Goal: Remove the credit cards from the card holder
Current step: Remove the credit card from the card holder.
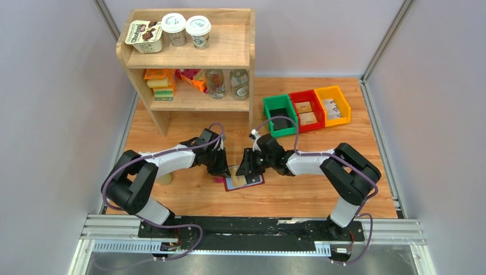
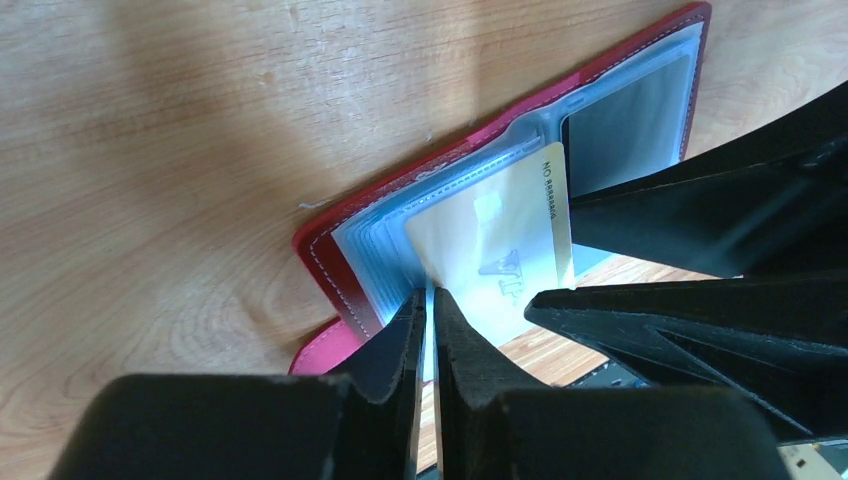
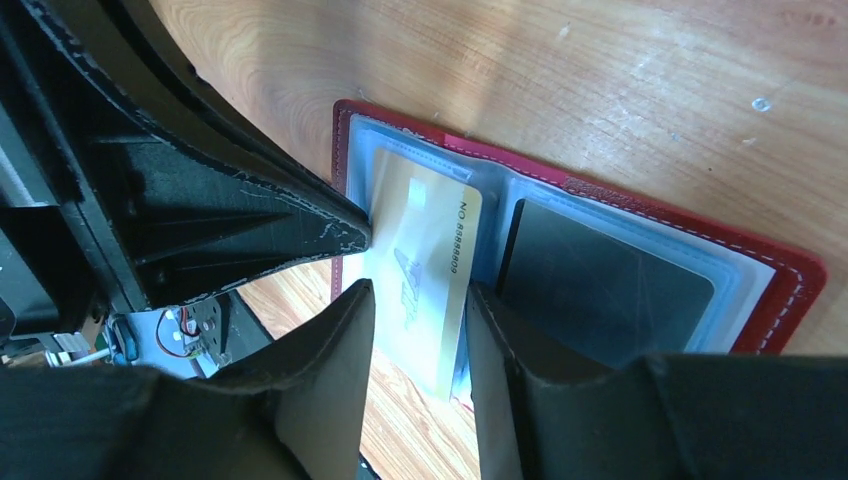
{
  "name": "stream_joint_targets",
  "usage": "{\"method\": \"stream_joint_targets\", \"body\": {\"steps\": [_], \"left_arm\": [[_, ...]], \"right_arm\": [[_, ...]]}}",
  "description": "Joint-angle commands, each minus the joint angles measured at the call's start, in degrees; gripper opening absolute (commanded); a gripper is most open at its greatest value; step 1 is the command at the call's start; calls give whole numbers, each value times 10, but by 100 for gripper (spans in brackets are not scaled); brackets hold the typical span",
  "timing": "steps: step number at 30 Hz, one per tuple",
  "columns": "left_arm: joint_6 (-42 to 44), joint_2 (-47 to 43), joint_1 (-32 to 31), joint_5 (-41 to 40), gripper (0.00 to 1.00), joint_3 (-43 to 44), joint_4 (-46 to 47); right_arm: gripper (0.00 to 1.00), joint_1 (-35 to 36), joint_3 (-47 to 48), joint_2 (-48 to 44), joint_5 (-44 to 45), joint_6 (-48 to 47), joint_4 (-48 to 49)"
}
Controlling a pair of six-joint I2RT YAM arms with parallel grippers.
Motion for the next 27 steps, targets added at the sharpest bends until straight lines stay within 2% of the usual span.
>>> {"method": "stream_joint_targets", "body": {"steps": [1,11,21,24,27], "left_arm": [[-8,23,-3,-9,13,-1,8],[-6,34,-3,-24,10,-2,-1],[9,23,-3,-46,8,1,-21],[14,21,-5,-47,8,4,-22],[17,16,-10,-47,8,7,-21]], "right_arm": [[39,-5,5,-6,-30,5,29],[26,-8,-12,-43,-75,24,91],[21,-8,-23,-15,-98,42,130],[21,-7,-21,18,-111,60,159],[29,-7,-15,44,-117,71,175]]}}
